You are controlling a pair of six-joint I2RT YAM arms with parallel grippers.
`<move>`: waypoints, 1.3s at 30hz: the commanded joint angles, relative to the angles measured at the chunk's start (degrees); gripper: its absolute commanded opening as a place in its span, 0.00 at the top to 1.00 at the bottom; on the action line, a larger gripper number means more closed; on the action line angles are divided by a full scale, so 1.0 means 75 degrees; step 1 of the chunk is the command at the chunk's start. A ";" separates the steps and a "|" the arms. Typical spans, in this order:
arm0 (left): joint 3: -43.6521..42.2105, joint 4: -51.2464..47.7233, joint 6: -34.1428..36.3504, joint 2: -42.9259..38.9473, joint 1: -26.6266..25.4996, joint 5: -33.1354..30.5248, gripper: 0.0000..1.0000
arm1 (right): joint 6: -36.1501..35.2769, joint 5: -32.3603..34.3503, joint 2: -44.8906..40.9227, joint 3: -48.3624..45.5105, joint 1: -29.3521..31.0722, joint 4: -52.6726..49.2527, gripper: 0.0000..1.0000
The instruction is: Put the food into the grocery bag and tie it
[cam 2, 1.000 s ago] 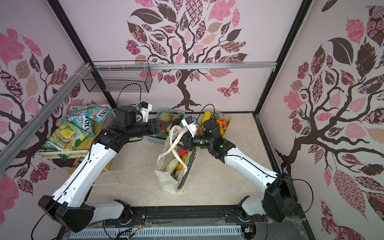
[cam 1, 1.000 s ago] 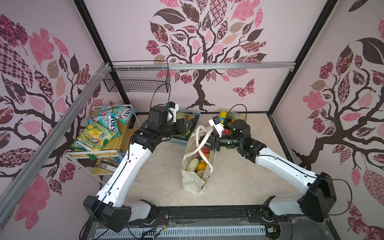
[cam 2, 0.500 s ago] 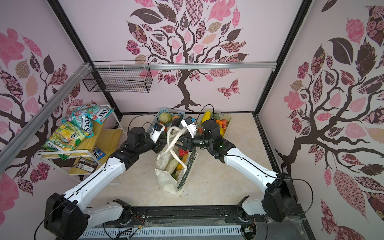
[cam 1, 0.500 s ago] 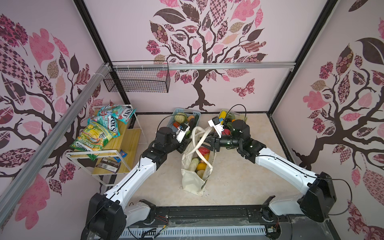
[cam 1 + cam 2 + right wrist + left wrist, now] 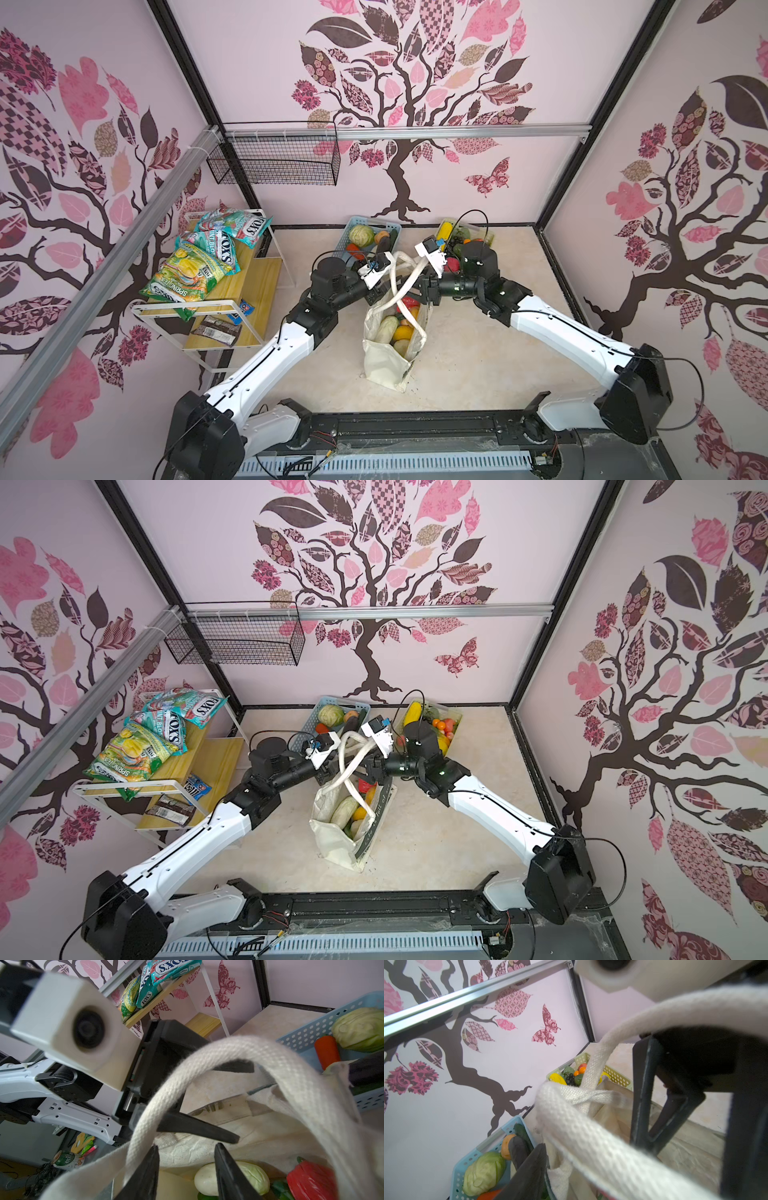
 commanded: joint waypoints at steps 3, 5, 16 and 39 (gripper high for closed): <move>-0.0216 0.0719 0.0215 -0.0145 -0.0128 0.0199 0.41 | -0.0276 -0.0003 -0.0430 0.0233 0.0029 -0.0500 0.54; -0.0208 0.1020 0.0222 -0.0019 -0.0176 0.0172 0.40 | -0.0384 0.0033 -0.0462 0.0300 0.0032 -0.0675 0.54; 0.0156 0.1787 0.0809 0.0769 -0.0438 0.0404 0.35 | -0.0286 -0.0353 -0.0516 0.0505 -0.0107 -0.1021 0.54; 0.1234 0.2088 0.0544 0.1348 -0.0287 0.1235 0.36 | -0.0848 -0.2744 -0.1112 -0.0685 0.0059 0.0509 0.51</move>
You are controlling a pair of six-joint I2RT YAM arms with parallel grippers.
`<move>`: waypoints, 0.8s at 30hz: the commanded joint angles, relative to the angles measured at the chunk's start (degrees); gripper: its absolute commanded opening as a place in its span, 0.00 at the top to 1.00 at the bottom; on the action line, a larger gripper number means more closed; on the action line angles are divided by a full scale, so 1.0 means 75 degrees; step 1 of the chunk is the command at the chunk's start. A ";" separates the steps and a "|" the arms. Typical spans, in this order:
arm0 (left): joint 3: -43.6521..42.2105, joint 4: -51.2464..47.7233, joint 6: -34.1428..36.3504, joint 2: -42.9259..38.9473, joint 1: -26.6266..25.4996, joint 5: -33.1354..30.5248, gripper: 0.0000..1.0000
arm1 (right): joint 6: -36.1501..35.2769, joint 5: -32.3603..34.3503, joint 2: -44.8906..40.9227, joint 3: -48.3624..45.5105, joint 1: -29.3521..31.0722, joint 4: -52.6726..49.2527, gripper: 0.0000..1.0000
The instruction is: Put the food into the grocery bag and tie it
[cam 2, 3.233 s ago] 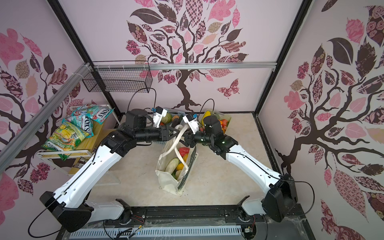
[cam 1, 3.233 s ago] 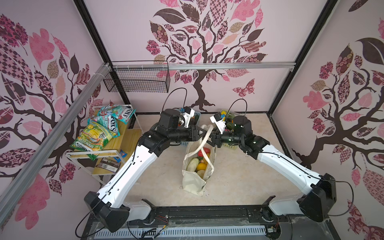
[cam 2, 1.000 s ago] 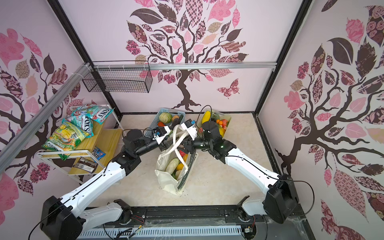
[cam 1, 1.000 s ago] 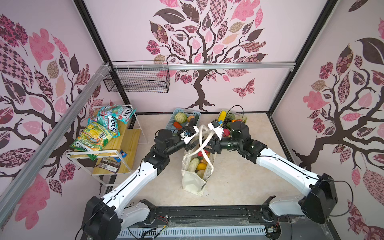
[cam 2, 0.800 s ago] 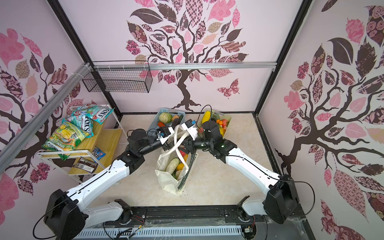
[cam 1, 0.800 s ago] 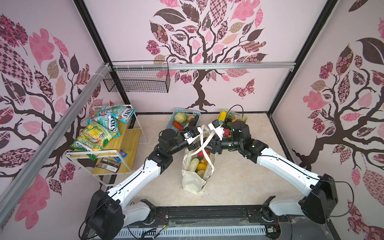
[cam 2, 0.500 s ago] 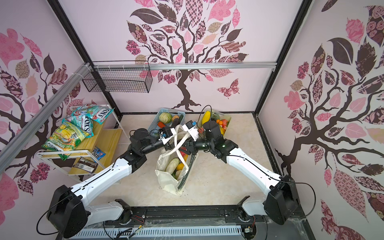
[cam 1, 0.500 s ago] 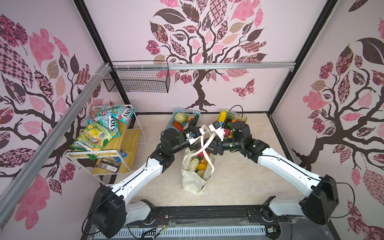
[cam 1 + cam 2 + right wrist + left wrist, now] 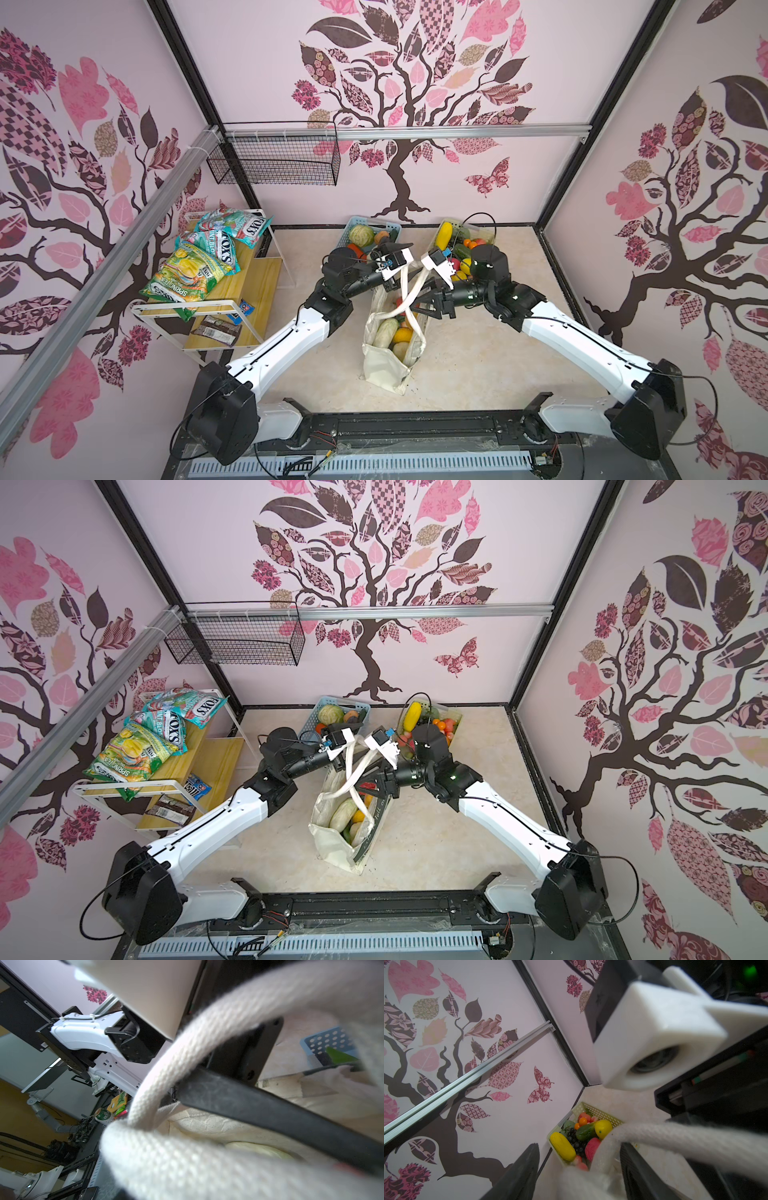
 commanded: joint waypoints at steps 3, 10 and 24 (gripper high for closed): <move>0.0520 -0.0286 -0.0066 0.0000 0.0116 0.0274 0.38 | -0.0435 -0.0663 -0.0195 -0.0298 0.0434 0.1454 0.48; 0.0725 -0.0768 -0.0279 -0.0010 0.0255 0.0110 0.39 | -0.1205 -0.0803 0.0530 -0.0639 0.0504 0.2335 0.43; 0.1522 -0.4915 -0.0541 -0.0691 0.0971 -0.0598 0.32 | -0.0816 -0.0423 0.0763 -0.0566 0.0675 0.3251 0.43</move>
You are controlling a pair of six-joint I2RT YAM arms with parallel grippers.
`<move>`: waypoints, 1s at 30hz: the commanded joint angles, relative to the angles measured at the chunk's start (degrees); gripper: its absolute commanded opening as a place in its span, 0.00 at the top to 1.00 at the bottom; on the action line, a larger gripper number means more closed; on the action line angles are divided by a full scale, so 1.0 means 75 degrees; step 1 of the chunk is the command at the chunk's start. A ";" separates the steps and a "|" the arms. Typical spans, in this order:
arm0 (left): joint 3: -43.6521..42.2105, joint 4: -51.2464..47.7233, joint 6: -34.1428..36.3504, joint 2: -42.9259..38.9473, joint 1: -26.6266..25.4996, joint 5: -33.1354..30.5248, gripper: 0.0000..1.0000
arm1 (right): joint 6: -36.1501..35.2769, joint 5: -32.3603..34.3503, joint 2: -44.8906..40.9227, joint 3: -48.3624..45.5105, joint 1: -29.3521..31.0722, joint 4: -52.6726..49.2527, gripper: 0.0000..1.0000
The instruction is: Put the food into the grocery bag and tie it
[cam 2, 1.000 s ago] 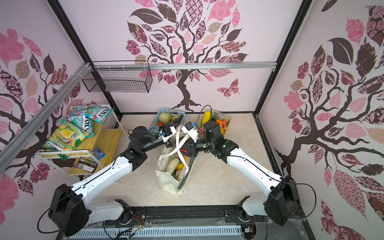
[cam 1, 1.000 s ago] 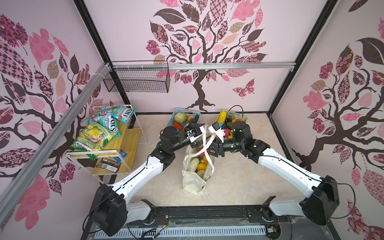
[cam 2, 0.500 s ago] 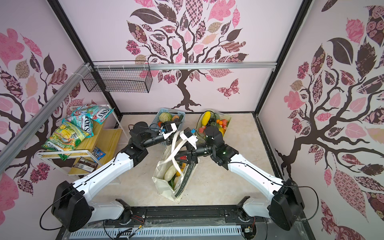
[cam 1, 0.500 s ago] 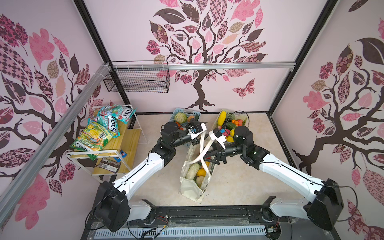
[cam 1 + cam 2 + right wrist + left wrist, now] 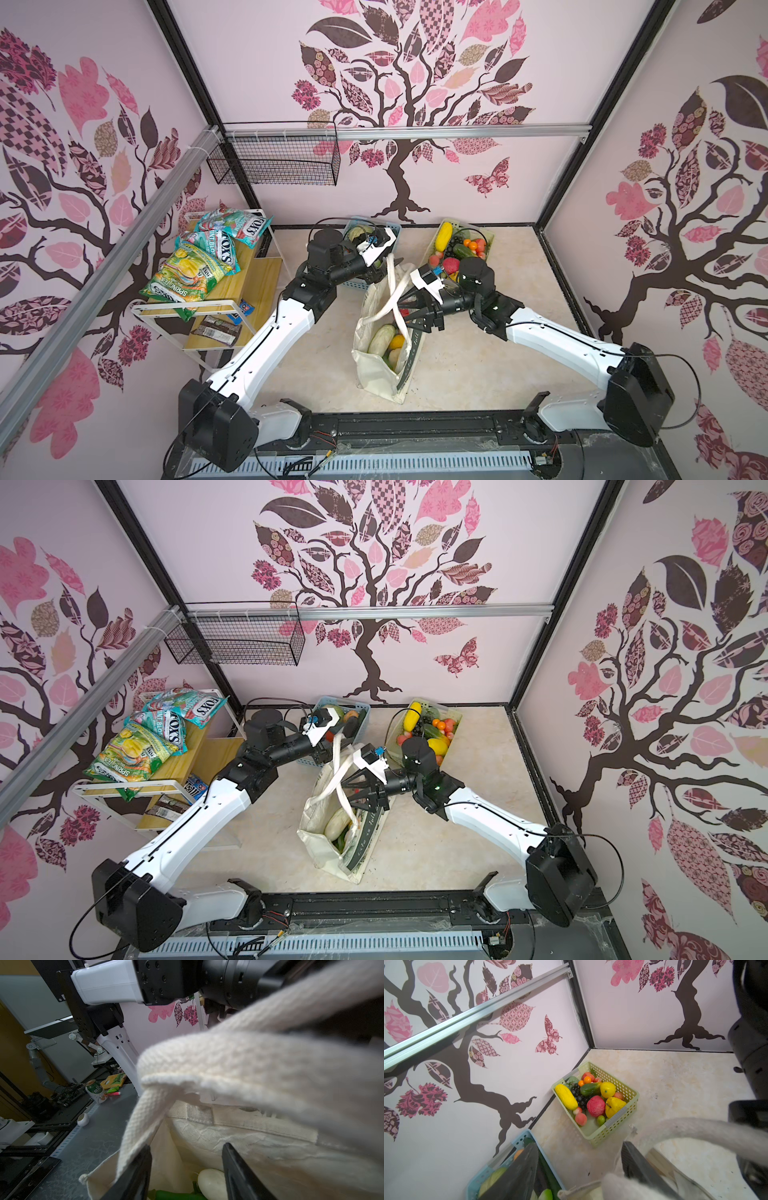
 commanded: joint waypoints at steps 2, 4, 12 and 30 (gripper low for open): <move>-0.0060 -0.1017 -0.0267 -0.0477 0.0020 -0.0371 0.31 | 0.0626 -0.0168 0.0163 0.0254 0.0090 0.0812 0.43; -0.0282 -0.0972 -0.0454 -0.0717 0.0022 -0.0743 0.30 | 0.0689 -0.0236 0.0239 0.0329 0.0113 0.0807 0.43; 0.0295 -0.2255 -0.1097 -0.0748 0.0041 -0.1243 0.22 | 0.0445 -0.0402 0.0317 0.0448 0.0220 0.0455 0.43; 0.0816 -0.2765 -0.2875 -0.0717 0.0104 -0.1163 0.27 | 0.0154 -0.0115 0.0314 0.0694 0.0226 -0.0065 0.42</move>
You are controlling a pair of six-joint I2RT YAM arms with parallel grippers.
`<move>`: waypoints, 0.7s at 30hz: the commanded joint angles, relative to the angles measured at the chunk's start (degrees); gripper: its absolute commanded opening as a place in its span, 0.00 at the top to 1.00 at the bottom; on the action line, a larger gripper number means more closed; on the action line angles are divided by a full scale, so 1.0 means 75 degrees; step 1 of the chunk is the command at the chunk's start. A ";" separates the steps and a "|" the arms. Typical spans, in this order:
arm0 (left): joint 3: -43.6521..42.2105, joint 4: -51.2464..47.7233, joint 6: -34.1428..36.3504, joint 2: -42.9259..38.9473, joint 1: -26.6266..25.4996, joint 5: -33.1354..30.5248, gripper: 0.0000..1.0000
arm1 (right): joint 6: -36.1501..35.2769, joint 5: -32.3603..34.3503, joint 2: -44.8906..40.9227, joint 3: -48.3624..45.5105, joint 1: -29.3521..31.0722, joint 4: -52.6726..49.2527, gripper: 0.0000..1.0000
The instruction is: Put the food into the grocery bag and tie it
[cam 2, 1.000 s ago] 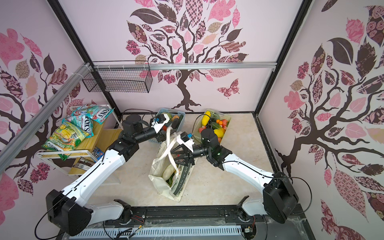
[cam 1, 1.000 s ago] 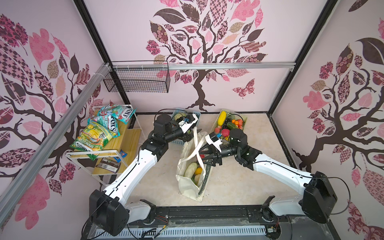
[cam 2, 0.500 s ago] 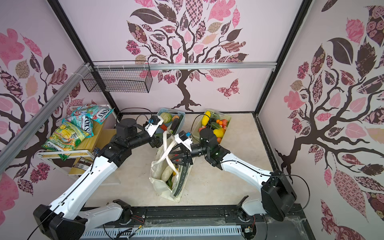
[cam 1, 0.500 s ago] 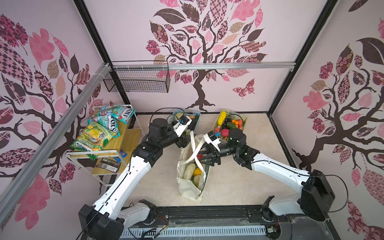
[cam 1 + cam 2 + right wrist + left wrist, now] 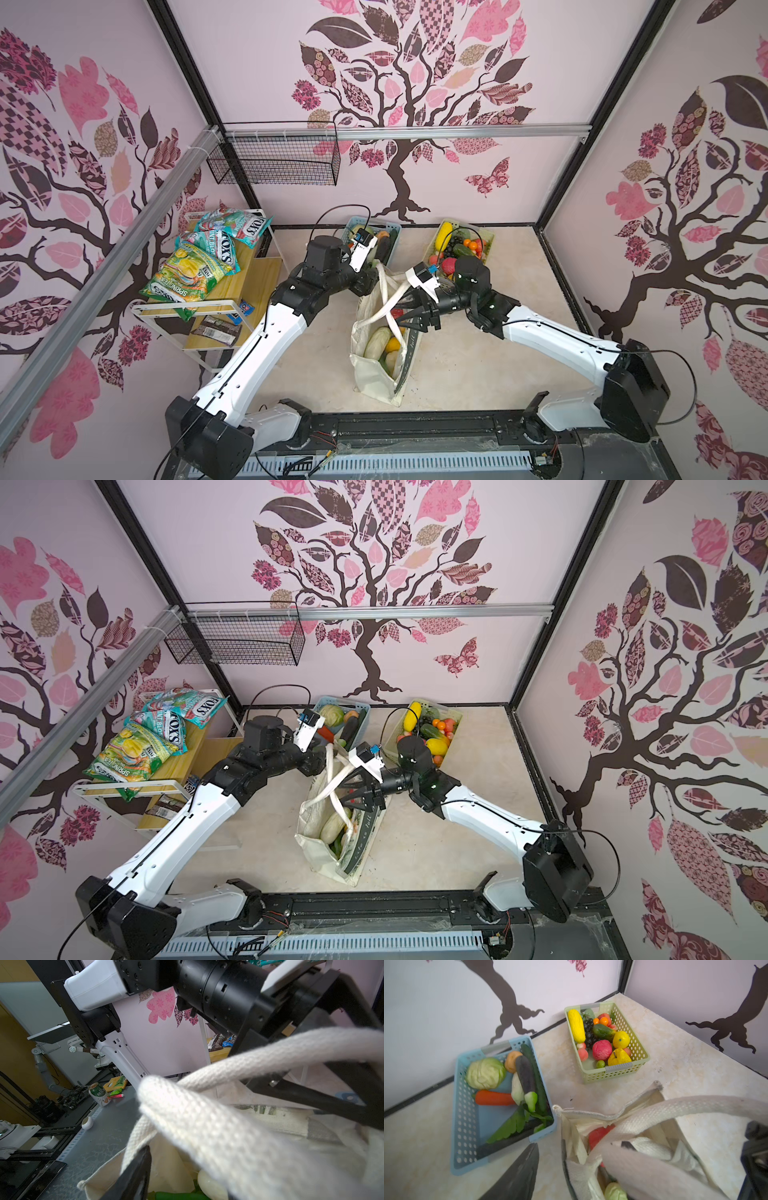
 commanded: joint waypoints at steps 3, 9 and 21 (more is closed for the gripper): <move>0.0417 -0.0104 -0.0112 -0.0327 0.0042 0.0896 0.21 | 0.0055 -0.0061 0.0113 0.0470 0.0079 0.0213 0.42; 0.0300 -0.0977 0.0318 -0.0278 0.0003 0.0625 0.03 | 0.0082 -0.0076 0.0132 0.0549 0.0073 0.0178 0.42; 0.0090 -0.1369 -0.0083 -0.0628 -0.0279 -0.2182 0.19 | 0.0281 -0.0003 0.0252 0.0735 0.0140 0.0164 0.43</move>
